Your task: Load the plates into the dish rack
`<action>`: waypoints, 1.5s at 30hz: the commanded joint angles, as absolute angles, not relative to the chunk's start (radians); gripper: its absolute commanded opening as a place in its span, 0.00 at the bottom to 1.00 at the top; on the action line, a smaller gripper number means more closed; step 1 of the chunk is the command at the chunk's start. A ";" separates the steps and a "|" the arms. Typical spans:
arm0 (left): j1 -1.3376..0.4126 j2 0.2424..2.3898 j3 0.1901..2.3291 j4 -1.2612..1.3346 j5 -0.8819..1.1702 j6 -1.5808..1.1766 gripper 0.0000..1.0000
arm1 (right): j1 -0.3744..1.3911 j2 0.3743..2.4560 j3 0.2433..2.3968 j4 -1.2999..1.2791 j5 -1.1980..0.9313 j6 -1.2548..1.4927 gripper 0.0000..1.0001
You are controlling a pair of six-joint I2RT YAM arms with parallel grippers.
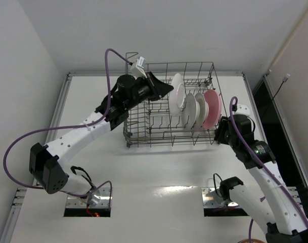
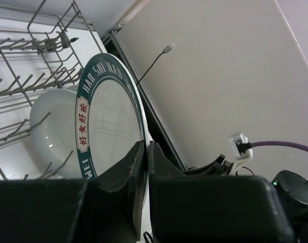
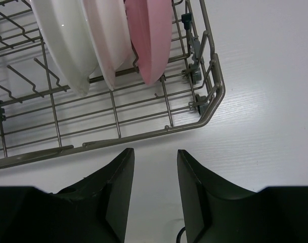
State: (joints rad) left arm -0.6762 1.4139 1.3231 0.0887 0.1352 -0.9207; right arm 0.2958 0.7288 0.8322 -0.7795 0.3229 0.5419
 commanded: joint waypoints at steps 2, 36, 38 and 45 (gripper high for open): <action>-0.722 1.445 1.324 0.258 0.031 -0.979 0.00 | 0.290 0.704 0.830 -0.773 0.347 0.551 0.37; -0.825 1.767 1.506 0.091 -0.143 -1.043 0.35 | 0.290 0.724 0.848 -0.773 0.336 0.531 0.53; -0.825 1.776 1.549 0.091 -0.112 -1.025 0.45 | 0.290 0.724 0.848 -0.773 0.336 0.531 0.58; -0.825 1.695 1.624 0.008 -0.072 -0.913 0.68 | 0.290 0.724 0.848 -0.784 0.357 0.541 0.64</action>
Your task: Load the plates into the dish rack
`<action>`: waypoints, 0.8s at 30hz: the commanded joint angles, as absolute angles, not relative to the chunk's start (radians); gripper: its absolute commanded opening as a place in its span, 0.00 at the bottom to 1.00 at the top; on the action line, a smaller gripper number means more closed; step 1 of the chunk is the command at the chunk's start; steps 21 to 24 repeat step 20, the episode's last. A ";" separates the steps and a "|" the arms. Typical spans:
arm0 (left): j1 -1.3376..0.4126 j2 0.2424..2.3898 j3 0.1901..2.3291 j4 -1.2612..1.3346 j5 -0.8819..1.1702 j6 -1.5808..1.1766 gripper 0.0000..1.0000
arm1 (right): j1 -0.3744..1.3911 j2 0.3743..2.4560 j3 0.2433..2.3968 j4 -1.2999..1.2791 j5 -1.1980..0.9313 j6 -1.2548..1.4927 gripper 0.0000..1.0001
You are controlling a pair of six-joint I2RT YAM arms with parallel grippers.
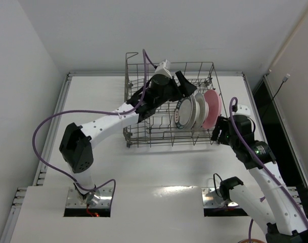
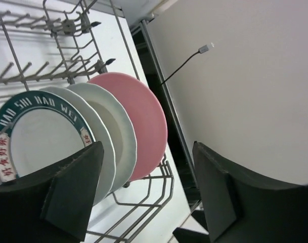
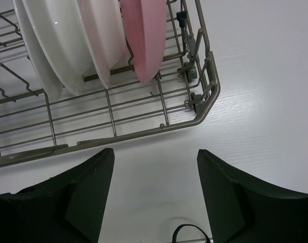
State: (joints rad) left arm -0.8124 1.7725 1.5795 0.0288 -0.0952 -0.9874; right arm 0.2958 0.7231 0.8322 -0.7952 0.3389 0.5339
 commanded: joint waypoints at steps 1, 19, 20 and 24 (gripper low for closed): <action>-0.825 1.671 1.624 -0.001 -0.072 -0.887 0.70 | 0.290 0.724 0.860 -0.784 0.357 0.541 0.66; -0.845 1.322 1.390 -0.334 -0.575 -0.439 0.99 | 0.290 0.787 0.942 -0.785 0.307 0.532 0.71; -0.845 1.322 1.381 -0.322 -0.562 -0.439 0.99 | 0.290 0.798 0.942 -0.785 0.307 0.532 0.71; -0.845 1.322 1.381 -0.322 -0.562 -0.439 0.99 | 0.290 0.798 0.942 -0.785 0.307 0.532 0.71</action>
